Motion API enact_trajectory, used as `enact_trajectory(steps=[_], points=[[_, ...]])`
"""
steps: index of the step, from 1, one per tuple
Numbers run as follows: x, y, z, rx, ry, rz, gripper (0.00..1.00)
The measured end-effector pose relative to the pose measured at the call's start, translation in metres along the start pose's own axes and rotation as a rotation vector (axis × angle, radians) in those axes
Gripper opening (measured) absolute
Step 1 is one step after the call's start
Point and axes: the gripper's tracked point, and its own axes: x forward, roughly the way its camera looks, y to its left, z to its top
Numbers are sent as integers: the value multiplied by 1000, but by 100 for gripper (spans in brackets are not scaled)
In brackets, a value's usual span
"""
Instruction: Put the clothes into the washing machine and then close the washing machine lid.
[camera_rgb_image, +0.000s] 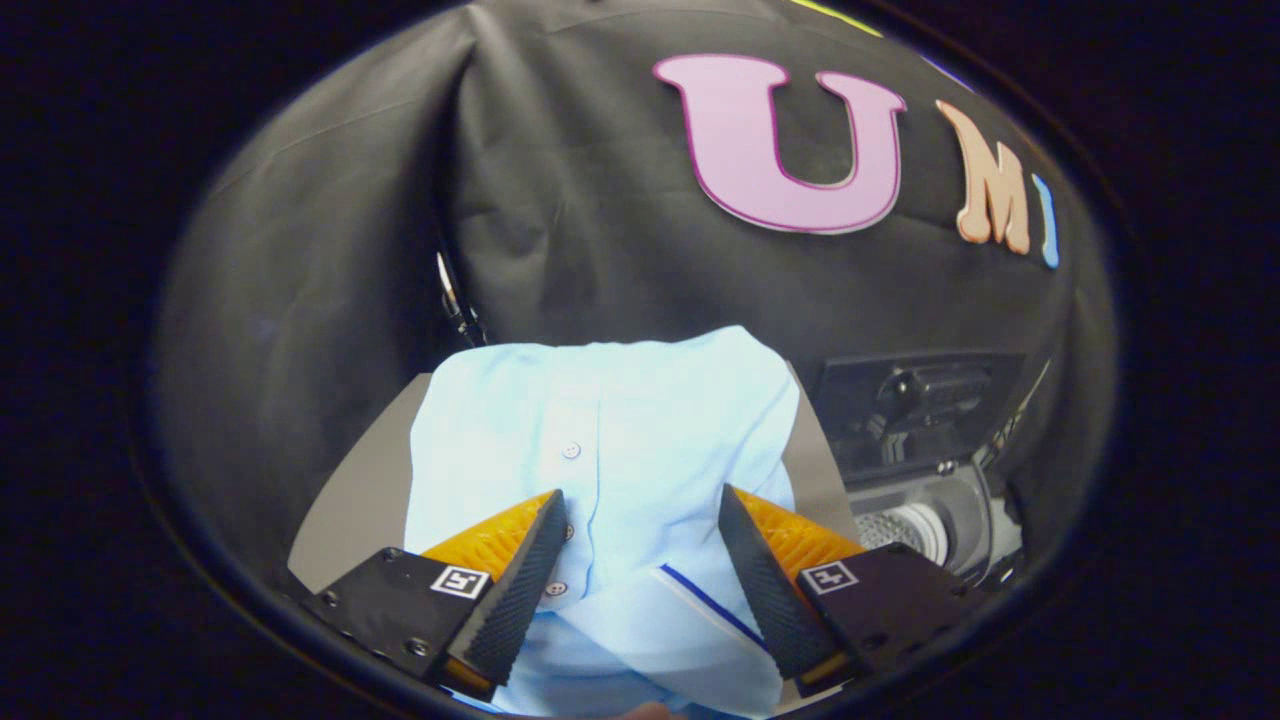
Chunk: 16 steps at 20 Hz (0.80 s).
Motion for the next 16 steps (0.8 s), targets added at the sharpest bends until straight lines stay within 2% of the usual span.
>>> enact_trajectory(steps=[3,4,5,6,8,9,11,13,16], points=[[4,-1,2,-21,52,-38,94],[5,4,2,-38,56,-33,94],[4,13,0,-28,62,7,94],[4,23,-5,-9,73,36,78],[3,23,-7,56,53,33,45],[0,23,-3,58,30,53,29],[-7,17,-5,24,31,49,3],[-14,11,-5,-16,6,-1,3],[-29,-13,4,-166,-34,-131,3]])
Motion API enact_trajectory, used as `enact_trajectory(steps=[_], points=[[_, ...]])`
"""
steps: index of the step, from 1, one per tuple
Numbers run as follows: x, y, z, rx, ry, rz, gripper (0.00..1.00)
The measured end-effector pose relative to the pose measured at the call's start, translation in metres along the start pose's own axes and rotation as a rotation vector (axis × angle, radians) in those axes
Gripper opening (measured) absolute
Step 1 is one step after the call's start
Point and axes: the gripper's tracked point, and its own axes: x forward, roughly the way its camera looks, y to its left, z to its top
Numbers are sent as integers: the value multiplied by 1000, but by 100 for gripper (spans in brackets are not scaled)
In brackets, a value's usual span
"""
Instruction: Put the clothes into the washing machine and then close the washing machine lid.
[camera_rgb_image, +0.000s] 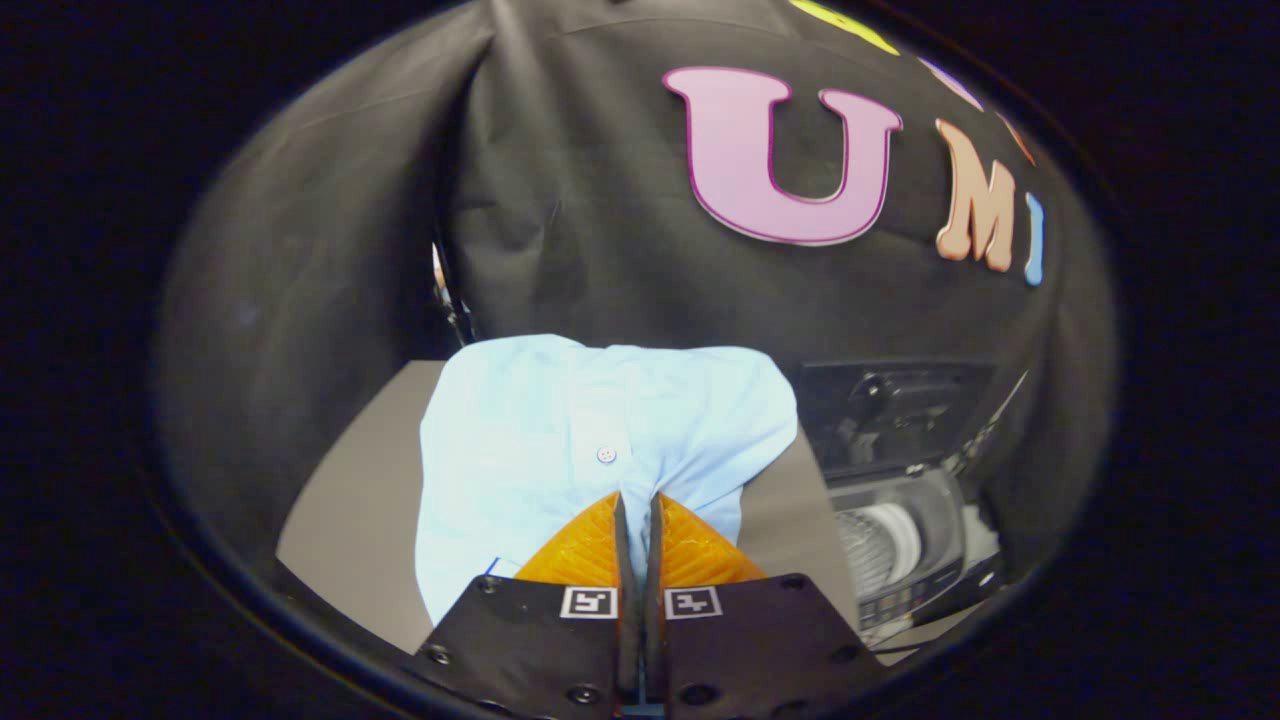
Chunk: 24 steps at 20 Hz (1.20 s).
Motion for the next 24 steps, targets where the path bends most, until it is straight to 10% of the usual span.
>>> enact_trajectory(steps=[24], points=[[-115,-174,78,3,-477,-295,3]])
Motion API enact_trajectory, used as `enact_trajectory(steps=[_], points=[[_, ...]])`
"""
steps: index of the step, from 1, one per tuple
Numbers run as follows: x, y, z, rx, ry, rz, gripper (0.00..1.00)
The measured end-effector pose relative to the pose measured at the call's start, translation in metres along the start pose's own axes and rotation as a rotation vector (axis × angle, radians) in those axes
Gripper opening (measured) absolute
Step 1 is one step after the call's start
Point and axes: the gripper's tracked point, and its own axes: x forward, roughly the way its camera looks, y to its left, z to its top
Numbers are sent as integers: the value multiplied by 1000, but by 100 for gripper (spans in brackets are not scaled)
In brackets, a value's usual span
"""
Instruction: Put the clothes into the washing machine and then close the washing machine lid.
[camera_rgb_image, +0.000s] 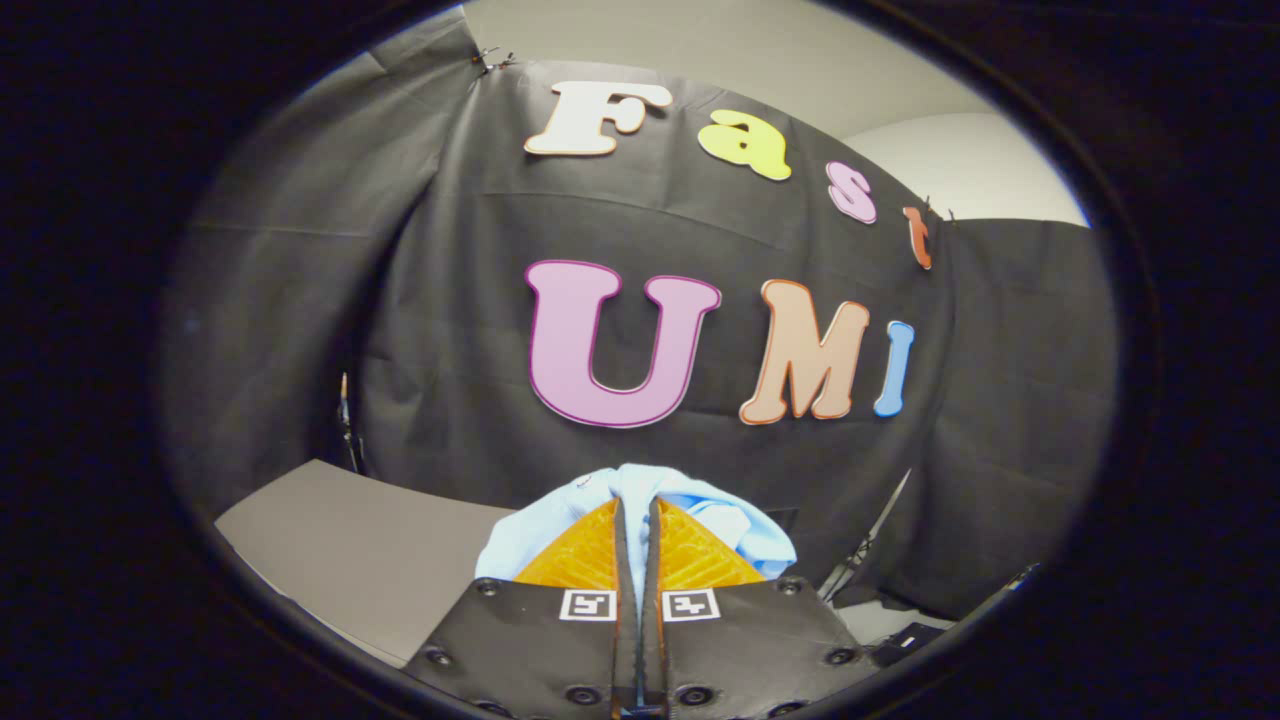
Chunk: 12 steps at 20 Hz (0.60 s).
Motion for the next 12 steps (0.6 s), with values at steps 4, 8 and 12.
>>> enact_trajectory(steps=[4,8,12], points=[[14,-24,-5,-9,3,-17,2],[29,-43,-24,-9,19,-19,3],[50,-53,-46,-16,42,-15,3]])
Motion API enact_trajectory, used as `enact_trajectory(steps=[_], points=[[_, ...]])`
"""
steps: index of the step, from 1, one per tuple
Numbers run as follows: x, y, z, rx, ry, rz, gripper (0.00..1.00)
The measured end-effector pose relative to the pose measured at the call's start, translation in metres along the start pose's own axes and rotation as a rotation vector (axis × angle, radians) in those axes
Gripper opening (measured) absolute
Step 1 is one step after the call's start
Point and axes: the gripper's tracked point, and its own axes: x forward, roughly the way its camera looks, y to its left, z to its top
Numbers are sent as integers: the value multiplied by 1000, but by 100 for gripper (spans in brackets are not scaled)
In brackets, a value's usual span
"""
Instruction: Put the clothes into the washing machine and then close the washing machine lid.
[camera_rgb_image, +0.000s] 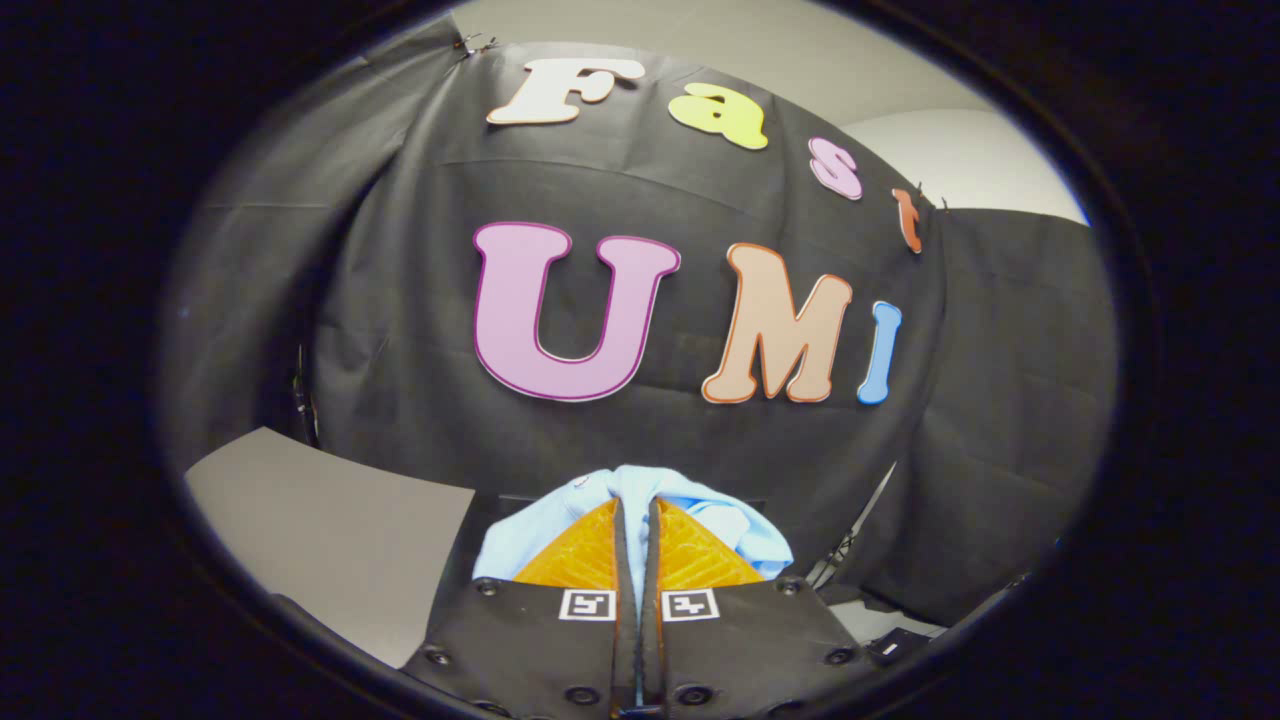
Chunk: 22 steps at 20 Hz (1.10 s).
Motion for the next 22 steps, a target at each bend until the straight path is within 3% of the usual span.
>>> enact_trajectory(steps=[10,19,20,22], points=[[53,-10,-91,-40,142,9,3],[75,-10,-175,17,288,58,5],[78,-5,-173,30,271,76,23],[78,-3,-161,43,234,80,39]])
